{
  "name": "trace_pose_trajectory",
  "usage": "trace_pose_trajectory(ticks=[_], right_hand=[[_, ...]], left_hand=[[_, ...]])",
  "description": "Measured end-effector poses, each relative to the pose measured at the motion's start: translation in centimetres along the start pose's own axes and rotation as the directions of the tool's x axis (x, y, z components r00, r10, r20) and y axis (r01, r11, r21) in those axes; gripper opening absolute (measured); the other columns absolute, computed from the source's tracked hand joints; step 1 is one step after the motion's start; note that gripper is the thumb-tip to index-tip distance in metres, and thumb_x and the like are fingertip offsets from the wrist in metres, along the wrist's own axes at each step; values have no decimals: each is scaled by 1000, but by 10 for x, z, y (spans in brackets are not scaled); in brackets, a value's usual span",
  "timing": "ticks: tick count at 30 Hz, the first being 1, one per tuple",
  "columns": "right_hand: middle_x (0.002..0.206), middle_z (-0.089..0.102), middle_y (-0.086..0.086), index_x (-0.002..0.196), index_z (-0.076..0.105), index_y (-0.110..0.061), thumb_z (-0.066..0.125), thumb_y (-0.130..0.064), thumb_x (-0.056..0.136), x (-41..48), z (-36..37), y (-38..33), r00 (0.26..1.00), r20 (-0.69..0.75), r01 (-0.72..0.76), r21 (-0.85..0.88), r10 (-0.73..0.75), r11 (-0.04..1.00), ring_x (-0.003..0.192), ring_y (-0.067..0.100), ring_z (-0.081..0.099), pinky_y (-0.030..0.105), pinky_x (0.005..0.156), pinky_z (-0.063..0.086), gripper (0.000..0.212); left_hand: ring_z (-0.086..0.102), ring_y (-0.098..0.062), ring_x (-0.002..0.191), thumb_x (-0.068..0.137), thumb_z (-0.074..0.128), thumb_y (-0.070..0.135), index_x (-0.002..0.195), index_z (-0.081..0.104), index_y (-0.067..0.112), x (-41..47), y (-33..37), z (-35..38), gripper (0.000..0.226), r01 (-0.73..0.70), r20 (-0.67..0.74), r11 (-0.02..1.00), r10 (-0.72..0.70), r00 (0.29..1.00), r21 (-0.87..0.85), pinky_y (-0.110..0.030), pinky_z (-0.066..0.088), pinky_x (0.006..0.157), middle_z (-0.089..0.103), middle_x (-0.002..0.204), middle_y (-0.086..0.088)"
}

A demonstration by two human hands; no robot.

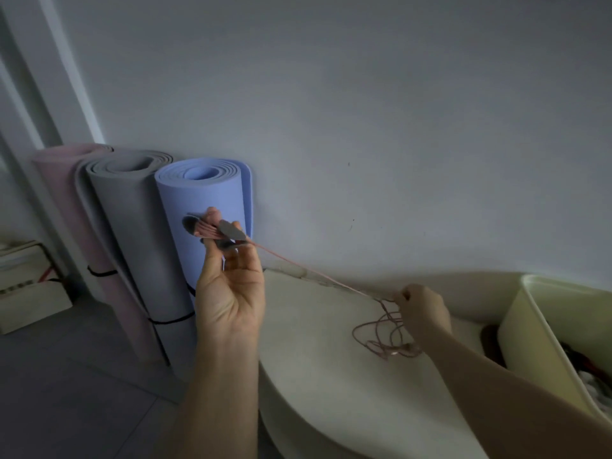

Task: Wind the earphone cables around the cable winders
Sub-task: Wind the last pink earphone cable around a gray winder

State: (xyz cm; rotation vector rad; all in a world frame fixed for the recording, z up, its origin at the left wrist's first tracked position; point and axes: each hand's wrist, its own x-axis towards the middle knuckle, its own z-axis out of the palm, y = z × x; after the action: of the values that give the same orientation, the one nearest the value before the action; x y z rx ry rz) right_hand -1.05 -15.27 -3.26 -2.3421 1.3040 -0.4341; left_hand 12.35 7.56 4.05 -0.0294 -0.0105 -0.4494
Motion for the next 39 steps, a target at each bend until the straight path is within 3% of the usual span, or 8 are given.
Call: trace_pose_trajectory(ticks=[4,11,18,22,25,28,33,39], right_hand=[[92,68,10,80,47,-19,39,-23,97,-5,2,-4,993,-29,100,-315,-115,944,89,30,62,31,72,33,19],[118,61,16,118,49,-6,37,-5,95,1,-1,-2,991,117,-18,-372,66,928,109,34,59,34,78,46,26],[130,50,3,124,52,-26,46,-21,93,2,-8,-28,986,88,167,-354,-144,920,123,25,42,37,96,35,32],[111,67,1,115,63,-18,47,-16,96,-9,-13,-75,928,146,308,220,-344,925,109,19,59,31,92,44,25],[102,69,6,119,57,-12,43,-9,96,-38,-24,-112,812,420,-42,735,-406,676,99,20,63,32,92,45,28],[97,67,9,123,52,-10,46,-5,92,-57,-32,-129,582,635,-301,749,-508,590,78,19,64,32,81,50,32],[61,52,-10,100,69,-13,55,-26,95,-69,-55,-133,705,391,403,464,-591,789,45,0,43,11,51,34,19],[66,54,-7,92,68,-13,45,-28,99,-79,-90,-140,590,256,771,102,-766,628,55,5,44,21,55,33,28]], left_hand=[[69,-23,97,42,82,-15,132,57,8,4,18,1,96,-21,82,978,39,996,-210,-33,60,59,69,106,-10],[72,-29,84,31,86,-21,136,53,11,5,29,0,114,-27,100,968,53,994,-251,-35,60,62,68,105,-12],[66,-10,103,89,56,11,97,74,5,0,3,4,21,-38,30,997,36,999,60,-23,58,76,71,113,0],[67,-8,98,79,56,18,109,68,6,-9,-14,6,35,-50,47,952,38,998,302,-19,57,79,73,102,2],[71,-6,87,79,54,15,120,58,3,-14,-26,8,44,-53,64,936,33,997,348,-19,57,69,75,96,0],[70,-5,86,77,55,16,112,60,6,-16,-29,9,36,-84,79,893,55,995,442,-19,57,71,75,93,0],[67,-7,97,98,45,9,107,64,9,-13,-23,3,21,-157,99,760,122,988,631,-20,55,75,74,96,2],[69,-14,100,98,49,6,112,63,-2,-22,-31,4,22,-140,91,567,115,989,812,-27,55,78,74,100,-5]])
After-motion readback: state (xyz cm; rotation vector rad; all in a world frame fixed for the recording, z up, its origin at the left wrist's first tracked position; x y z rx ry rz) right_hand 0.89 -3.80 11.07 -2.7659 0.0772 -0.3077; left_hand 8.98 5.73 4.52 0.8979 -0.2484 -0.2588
